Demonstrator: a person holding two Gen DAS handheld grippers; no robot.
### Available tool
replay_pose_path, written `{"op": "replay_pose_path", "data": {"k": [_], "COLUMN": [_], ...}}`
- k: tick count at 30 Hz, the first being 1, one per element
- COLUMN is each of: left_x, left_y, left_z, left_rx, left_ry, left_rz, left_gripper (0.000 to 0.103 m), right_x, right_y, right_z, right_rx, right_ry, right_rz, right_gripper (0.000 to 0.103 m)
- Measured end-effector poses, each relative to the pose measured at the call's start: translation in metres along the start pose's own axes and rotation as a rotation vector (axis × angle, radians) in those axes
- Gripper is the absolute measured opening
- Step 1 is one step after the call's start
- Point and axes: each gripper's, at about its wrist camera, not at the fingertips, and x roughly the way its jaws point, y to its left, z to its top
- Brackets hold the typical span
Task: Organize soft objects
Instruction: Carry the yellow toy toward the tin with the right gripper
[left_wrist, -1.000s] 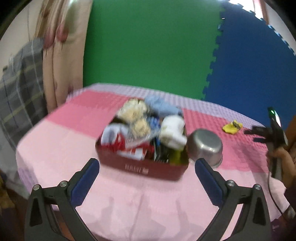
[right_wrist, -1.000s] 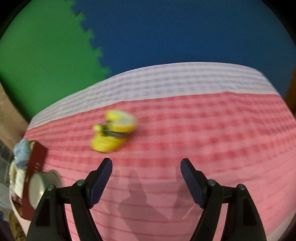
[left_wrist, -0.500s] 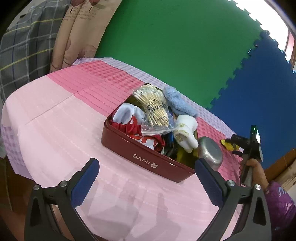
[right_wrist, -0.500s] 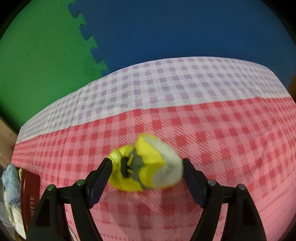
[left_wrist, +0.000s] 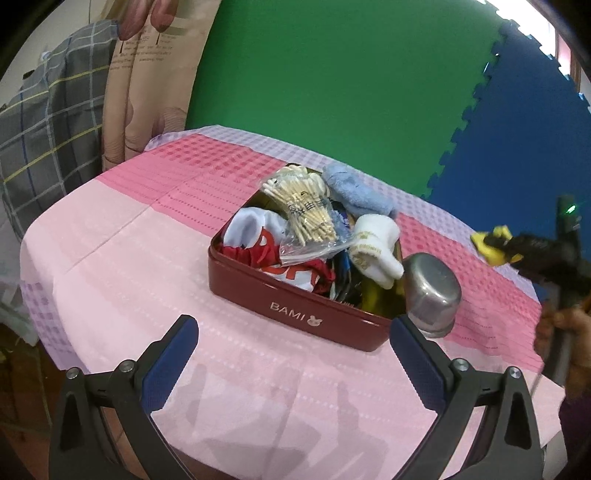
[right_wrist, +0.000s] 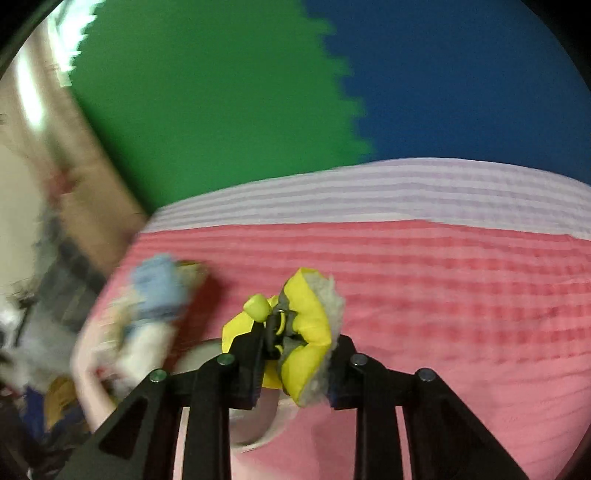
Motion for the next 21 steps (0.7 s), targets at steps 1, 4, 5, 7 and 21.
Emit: {"op": "replay_pose_path", "data": {"k": [1, 4, 5, 7, 21], "left_x": [-0.001, -0.003, -0.003, -0.002, -0.005], "left_y": [0.001, 0.004, 0.005, 0.008, 0.012], "left_z": [0.001, 0.003, 0.003, 0.005, 0.011], "left_rx": [-0.003, -0.006, -0.001, 0.003, 0.034], "left_ry": [0.002, 0.007, 0.014, 0.032, 0.036], "left_rz": [0.009, 0.044, 0.055, 0.074, 0.074], "left_gripper": [0.102, 0.102, 0.102, 0.102, 0.102], "right_x": [-0.001, 0.001, 0.004, 0.013, 0.082], "right_y": [0.013, 0.057, 0.07, 0.099, 0.189], "right_z": [-0.002, -0.008, -0.009, -0.016, -0.077], "right_rx": [-0.013, -0.06, -0.078, -0.128, -0.302], "right_ry": [0.007, 0.05, 0.066, 0.107, 0.228], "right_rz": [0.03, 0.118, 0.142, 0.174, 0.131], "right_gripper": [0.025, 0.025, 0.025, 0.025, 0.025]}}
